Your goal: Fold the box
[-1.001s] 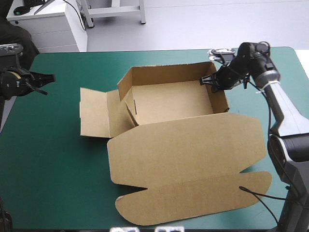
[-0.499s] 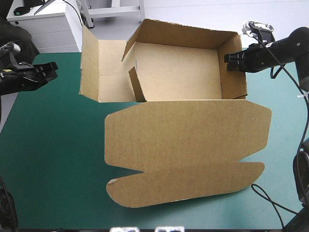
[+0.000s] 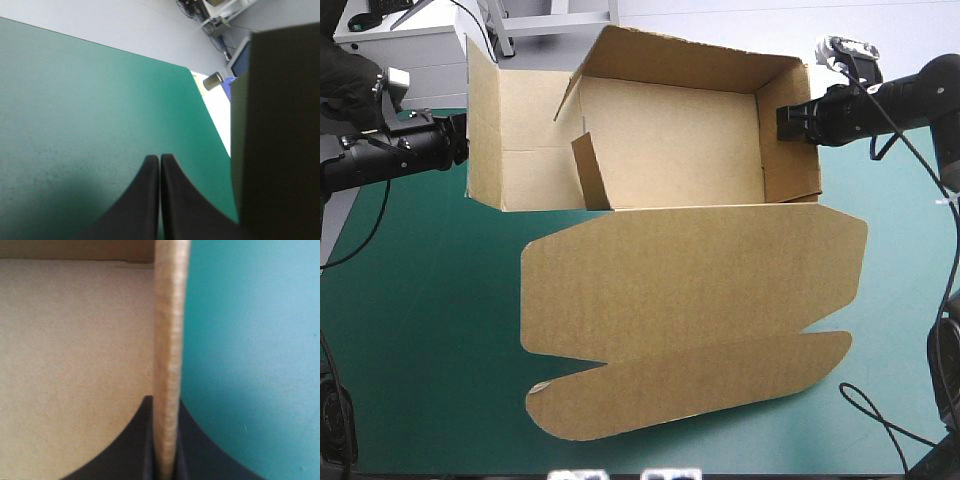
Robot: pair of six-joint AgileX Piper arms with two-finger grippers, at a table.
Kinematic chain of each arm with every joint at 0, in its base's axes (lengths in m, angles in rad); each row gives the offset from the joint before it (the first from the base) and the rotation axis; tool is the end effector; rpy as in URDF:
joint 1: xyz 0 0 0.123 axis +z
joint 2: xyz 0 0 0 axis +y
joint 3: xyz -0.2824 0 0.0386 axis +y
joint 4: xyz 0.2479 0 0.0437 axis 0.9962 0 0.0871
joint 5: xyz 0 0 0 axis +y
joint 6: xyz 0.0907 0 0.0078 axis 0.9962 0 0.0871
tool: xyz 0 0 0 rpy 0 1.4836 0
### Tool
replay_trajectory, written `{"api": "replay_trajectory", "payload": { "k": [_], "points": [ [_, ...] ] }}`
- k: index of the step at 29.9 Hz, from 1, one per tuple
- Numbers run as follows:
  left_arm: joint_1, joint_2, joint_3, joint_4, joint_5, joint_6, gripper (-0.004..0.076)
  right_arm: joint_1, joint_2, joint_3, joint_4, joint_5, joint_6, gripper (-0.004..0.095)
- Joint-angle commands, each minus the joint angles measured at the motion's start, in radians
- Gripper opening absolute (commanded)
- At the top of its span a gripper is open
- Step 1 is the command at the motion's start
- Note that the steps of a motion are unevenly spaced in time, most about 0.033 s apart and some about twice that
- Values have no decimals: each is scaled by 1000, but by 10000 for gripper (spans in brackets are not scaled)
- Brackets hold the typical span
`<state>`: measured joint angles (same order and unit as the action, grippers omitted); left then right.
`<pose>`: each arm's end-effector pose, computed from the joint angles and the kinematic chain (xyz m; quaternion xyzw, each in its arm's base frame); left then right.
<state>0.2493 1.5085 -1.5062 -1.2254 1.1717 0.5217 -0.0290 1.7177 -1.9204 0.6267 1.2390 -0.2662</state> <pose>0.3165 -0.0009 0.4251 0.0187 0.7991 -0.4526 0.3952 0.3631 0.0400 0.4310 -0.1008 0.9001 0.2620 0.3331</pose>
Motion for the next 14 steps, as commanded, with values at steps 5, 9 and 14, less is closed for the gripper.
{"api": "replay_trajectory", "payload": {
  "k": [5, 9, 14],
  "points": [
    [-8, -50, -25, -114, 88, 22, -8, 80, -54, -30, 9, -117, 43, -18],
    [-8, -71, -25, -137, 116, 23, -8, 119, -54, -30, -59, -143, 75, -18],
    [-10, -113, -25, -139, 116, 23, -8, 167, -54, -28, -75, -223, 95, -17]
  ]
}}
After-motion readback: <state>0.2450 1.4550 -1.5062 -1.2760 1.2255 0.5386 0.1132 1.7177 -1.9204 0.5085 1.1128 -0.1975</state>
